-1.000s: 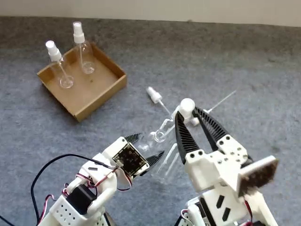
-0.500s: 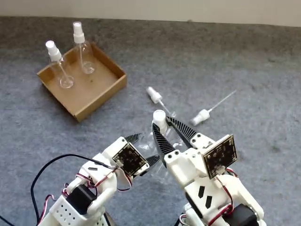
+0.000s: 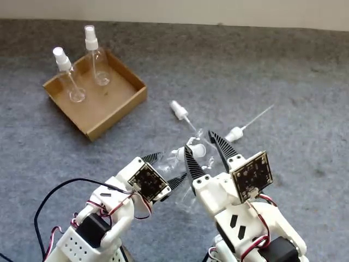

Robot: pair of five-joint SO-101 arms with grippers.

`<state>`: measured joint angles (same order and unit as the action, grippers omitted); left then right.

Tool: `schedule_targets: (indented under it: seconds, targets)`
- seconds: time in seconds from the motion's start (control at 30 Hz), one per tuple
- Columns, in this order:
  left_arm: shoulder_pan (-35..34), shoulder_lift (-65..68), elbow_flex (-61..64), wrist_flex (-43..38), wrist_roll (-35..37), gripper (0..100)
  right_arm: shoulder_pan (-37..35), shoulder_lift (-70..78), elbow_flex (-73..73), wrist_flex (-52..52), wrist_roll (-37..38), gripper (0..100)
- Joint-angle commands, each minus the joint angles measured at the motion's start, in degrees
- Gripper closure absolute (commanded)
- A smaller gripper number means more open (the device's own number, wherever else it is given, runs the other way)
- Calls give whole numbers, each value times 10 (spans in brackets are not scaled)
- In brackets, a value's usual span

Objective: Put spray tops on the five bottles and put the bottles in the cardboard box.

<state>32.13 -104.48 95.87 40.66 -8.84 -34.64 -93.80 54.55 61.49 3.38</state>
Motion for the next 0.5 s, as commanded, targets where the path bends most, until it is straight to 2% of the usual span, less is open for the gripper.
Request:
schedule_targets:
  seconds: [0.0,0.17,0.37,0.47]
  targets:
    - [-7,-1,13,3,-4,874,8,0,-11,0,-2,815]
    - [-9,-1,13,3,-4,874,23,0,-11,-31,-2,815]
    - [-9,-1,13,3,-3,874,176,0,-11,-83,-2,821]
    - [-9,-1,13,3,-3,874,232,0,-11,-83,-2,890]
